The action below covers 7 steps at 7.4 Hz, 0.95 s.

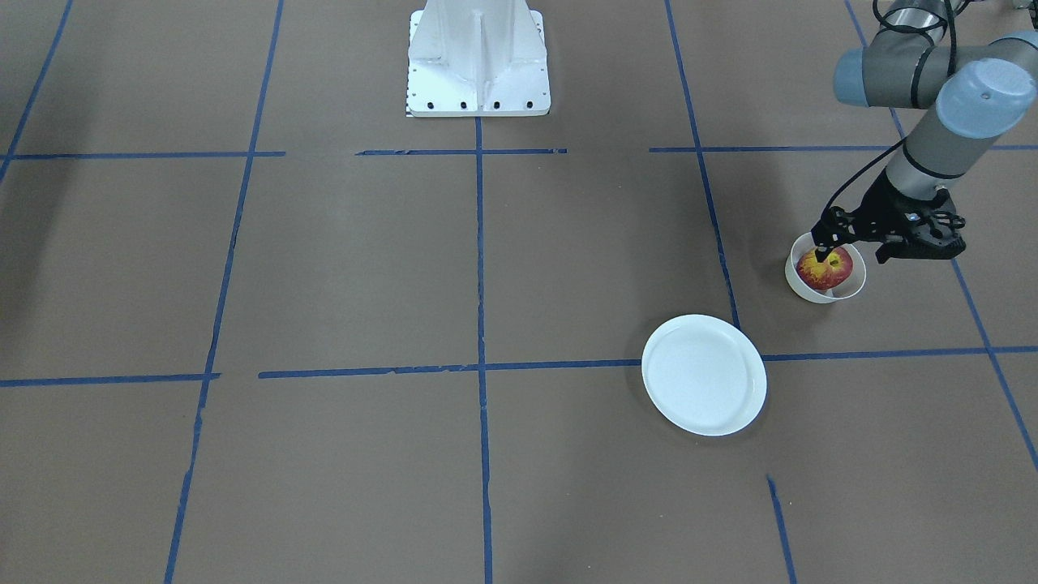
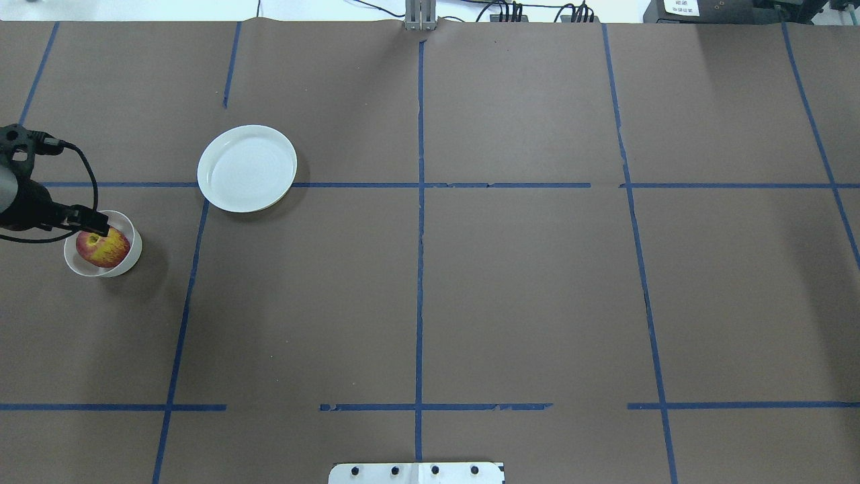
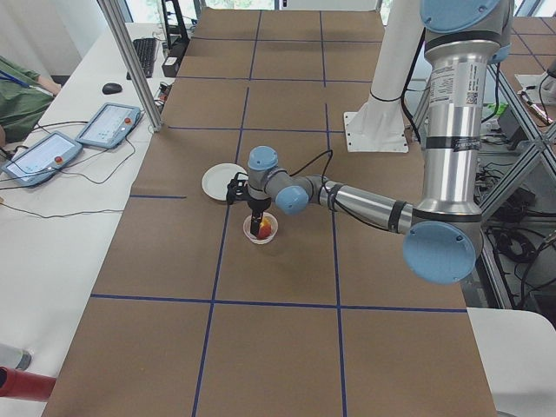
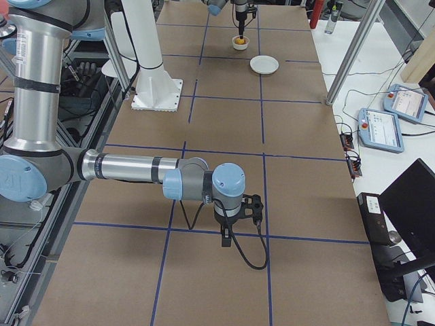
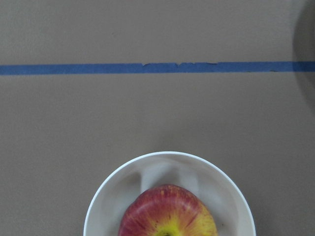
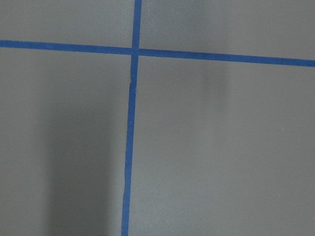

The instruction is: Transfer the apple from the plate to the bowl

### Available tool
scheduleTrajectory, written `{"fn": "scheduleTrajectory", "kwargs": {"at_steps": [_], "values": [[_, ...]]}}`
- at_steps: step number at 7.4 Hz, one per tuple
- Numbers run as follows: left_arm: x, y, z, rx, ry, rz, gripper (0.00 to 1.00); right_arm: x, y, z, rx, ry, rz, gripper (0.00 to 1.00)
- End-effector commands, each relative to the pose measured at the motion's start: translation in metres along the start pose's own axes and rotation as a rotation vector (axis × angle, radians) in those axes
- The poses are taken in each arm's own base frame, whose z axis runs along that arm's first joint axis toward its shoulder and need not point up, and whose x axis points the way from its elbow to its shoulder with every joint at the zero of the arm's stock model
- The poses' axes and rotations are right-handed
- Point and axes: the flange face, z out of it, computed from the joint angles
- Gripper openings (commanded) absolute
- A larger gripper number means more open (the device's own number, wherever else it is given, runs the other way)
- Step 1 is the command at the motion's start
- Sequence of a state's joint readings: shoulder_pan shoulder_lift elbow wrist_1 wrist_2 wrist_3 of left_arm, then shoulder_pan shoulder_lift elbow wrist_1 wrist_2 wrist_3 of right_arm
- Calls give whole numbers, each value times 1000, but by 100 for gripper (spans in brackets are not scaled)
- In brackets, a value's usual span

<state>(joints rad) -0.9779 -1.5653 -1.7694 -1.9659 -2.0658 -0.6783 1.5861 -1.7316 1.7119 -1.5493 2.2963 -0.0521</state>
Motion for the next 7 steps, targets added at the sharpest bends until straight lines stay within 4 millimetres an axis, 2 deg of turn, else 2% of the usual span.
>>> {"fn": "scheduleTrajectory", "kwargs": {"at_steps": [1,2,3,4,5,6,7], "values": [[-64,-23,-44,-5,-62,119,99,0,0,0,0,0,0,100],[-103,-26,-71,-41,-14,171,100,0,-1,0,0,0,0,100],[-151,-25,-100,-59,-1,150,100,0,0,0,0,0,0,100],[-204,-15,-127,-77,-14,77,100,0,-1,0,1,0,-1,100],[-244,9,-137,-113,5,-51,100,0,-1,0,1,0,-1,100],[-259,20,-139,-114,4,-84,100,0,-1,0,1,0,-1,100],[-262,25,-136,-127,2,-94,100,0,0,0,0,0,0,100]]}}
